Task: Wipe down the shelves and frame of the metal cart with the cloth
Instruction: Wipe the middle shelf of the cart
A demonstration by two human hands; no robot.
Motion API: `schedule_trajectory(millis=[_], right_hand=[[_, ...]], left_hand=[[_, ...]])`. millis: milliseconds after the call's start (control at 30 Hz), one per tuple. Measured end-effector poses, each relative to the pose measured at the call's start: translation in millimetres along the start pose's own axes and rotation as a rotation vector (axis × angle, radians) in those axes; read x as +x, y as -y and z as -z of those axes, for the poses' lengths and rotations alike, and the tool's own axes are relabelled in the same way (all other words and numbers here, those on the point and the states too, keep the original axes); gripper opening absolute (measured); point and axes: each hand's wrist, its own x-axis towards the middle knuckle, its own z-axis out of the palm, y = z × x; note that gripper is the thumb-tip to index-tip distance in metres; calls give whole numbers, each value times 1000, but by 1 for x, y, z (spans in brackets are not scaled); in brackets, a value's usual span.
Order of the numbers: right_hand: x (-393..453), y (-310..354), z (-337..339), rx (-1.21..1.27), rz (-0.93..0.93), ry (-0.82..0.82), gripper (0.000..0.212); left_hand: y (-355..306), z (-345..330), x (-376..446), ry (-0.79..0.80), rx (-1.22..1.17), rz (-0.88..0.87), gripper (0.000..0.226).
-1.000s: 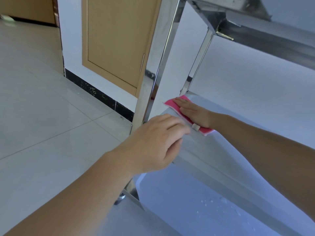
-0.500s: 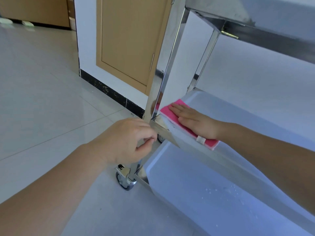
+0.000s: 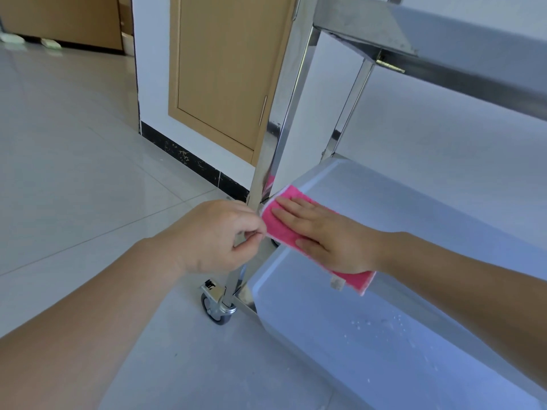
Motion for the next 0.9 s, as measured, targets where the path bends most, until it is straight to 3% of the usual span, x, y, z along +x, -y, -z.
schedule_trajectory(millis=[233, 400, 600, 900], right_hand=[[5, 13, -8, -385, 32, 77, 77], [17, 30, -19, -696, 16, 43, 66], [6, 32, -14, -684, -36, 16, 67], [32, 37, -21, -857, -62, 43, 64]], left_hand=[[-2, 8, -16, 20, 18, 81, 25], [1, 13, -34, 71, 56, 117, 31], [23, 14, -34, -4, 13, 94, 29], [54, -9, -33, 30, -11, -22, 21]])
